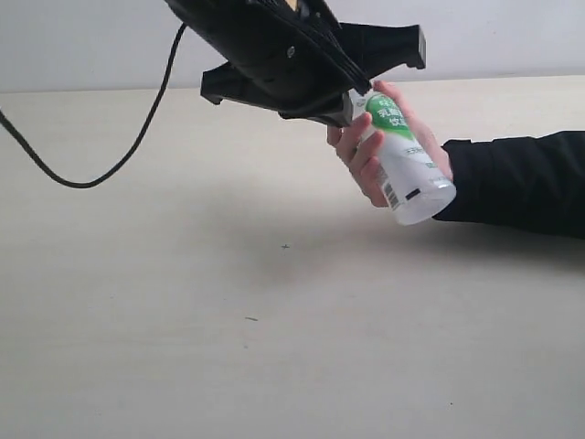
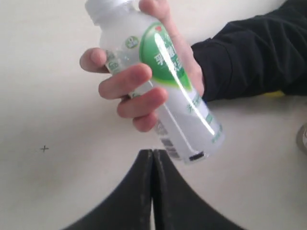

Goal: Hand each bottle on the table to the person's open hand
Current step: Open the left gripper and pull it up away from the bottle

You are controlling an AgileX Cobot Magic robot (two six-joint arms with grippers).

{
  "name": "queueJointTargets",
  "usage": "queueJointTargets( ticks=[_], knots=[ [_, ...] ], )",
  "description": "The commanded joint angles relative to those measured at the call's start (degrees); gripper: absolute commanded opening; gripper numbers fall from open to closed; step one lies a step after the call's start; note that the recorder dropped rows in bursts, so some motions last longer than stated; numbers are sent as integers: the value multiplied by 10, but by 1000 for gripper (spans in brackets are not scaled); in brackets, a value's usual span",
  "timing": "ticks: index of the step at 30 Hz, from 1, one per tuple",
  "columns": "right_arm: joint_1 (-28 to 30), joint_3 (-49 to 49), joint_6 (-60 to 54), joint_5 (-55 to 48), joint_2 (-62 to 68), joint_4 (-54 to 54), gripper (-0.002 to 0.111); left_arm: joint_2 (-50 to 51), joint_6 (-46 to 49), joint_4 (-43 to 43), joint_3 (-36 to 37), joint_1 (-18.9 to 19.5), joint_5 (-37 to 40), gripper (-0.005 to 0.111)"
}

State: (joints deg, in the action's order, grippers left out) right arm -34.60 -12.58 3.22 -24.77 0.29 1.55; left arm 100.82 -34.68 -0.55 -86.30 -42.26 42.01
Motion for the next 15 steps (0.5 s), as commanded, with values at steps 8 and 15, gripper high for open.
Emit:
queueJointTargets(
  ticks=[8,15],
  knots=[
    [0,2,-1,6,-3,0,0,-185,129,-2,221,-41,-168,0],
    [0,2,-1,6,-3,0,0,-388,136,-2,370,-88,-343,0]
  ],
)
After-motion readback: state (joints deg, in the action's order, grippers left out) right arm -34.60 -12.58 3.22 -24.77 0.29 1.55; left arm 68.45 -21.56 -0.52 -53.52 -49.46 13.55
